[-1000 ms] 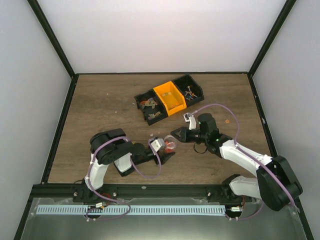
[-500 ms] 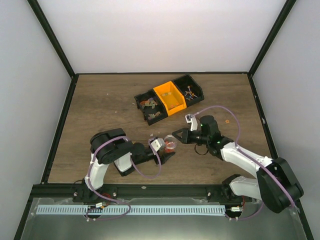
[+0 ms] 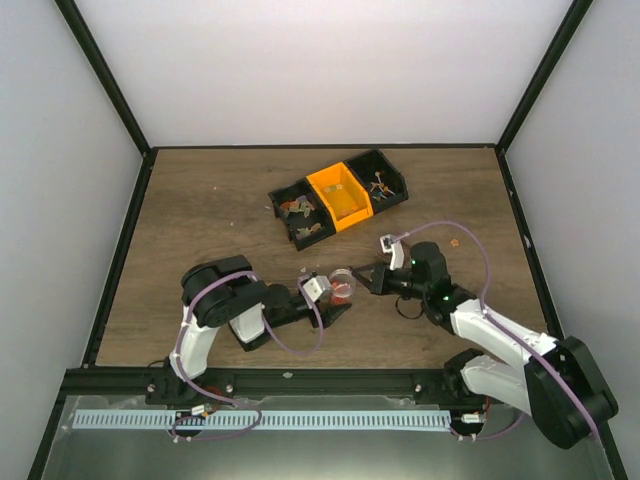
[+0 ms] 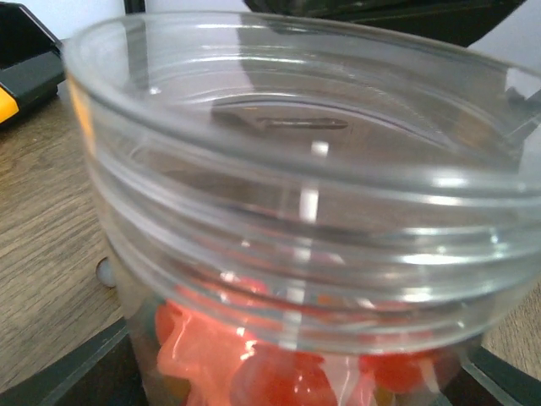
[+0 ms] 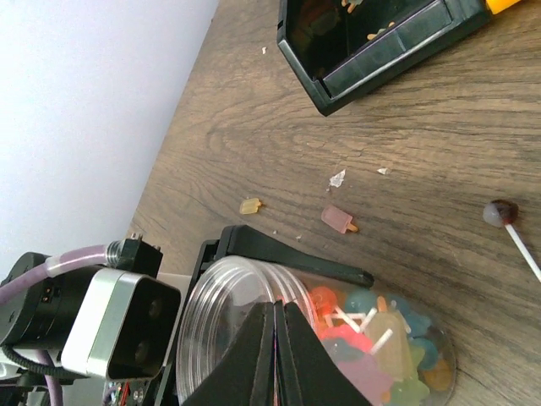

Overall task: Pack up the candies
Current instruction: Screw the bottle lid onto the packing bottle.

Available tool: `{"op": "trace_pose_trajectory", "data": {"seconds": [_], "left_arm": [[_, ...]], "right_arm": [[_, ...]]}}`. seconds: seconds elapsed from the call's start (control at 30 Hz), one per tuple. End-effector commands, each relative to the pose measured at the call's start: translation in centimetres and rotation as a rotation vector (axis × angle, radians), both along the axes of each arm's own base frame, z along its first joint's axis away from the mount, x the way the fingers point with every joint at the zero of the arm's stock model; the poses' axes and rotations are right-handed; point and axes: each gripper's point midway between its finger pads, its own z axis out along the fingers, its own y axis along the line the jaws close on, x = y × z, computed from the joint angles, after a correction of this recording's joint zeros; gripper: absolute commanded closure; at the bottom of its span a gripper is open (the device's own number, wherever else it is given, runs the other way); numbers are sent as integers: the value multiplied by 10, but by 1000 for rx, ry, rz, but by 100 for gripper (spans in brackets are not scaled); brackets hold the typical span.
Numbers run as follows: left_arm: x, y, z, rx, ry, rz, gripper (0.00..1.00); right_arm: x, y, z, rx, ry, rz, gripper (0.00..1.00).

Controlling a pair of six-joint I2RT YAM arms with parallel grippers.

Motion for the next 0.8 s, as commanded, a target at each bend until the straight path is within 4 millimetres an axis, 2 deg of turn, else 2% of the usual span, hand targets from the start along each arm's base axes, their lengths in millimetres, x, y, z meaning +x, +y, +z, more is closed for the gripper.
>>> {"op": "trace_pose_trajectory", "data": {"seconds": [0.0,0.13,0.2,0.4,0.43,0.5,0.57,0.77], "left_arm": [[17,6,3,-43,-1,71,26],[17,8,1,-37,2,74,26],[16,8,1,-41,1,70,26],[13,11,1,-44,-2,65,26],[13,11,0,-42,0,64,26],[12,11,0,-44,0,62,26],[12,11,-1,-44,3,60,26],[11,10,-2,-45,10,51,26]], "right_arm": [[-43,-1,-30,-5,164,88,98],[-55,-7,-24,19,169,86,98],[-54,-12,-18,8,154,51,99],[-28,-23,14,-24,54,-54,98],[-22,-24,15,-38,53,-68,95],[-10,-21,24,-41,23,-74,82],[1,-15,30,-44,-1,-57,77],[29,-7,29,-109,-46,-57,77]]}}
